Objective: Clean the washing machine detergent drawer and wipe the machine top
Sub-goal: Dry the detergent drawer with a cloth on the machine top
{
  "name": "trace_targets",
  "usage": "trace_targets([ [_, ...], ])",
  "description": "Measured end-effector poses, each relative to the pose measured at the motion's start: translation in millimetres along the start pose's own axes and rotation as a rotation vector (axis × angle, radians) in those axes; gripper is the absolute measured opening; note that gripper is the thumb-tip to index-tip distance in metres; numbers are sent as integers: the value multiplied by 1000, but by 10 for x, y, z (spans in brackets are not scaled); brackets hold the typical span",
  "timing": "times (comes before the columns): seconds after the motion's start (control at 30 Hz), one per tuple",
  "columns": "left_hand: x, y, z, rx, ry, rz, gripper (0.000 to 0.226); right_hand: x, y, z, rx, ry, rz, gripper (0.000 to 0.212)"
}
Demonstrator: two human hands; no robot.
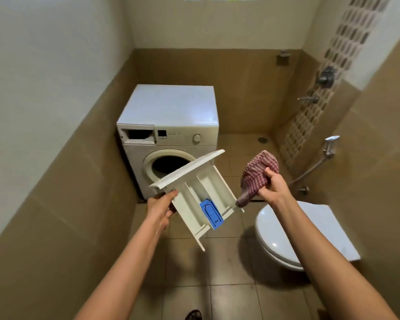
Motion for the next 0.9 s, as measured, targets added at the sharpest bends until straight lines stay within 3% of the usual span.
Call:
trace_targets([
  [0.37,1164,267,720,-94,26,76,28,1070,-1158,355,105,-89,1,34],
  [0.5,1797,106,1014,-137,41,97,35,1692,-1684,324,130,-61,-23,30],
  [0.9,3517,-639,2194,-219,70,80,24,3270,-3201,-117,224,-102,-176,31],
])
Point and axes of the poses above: each hand's wrist, its own x-axis towards the middle knuckle, its own y-axis out of the back of the hand, z = x × y, the point moved 2 cm from there along x, towards the middle knuckle, and after that the axes turned 7 degrees about x, right-handed, at the moved point
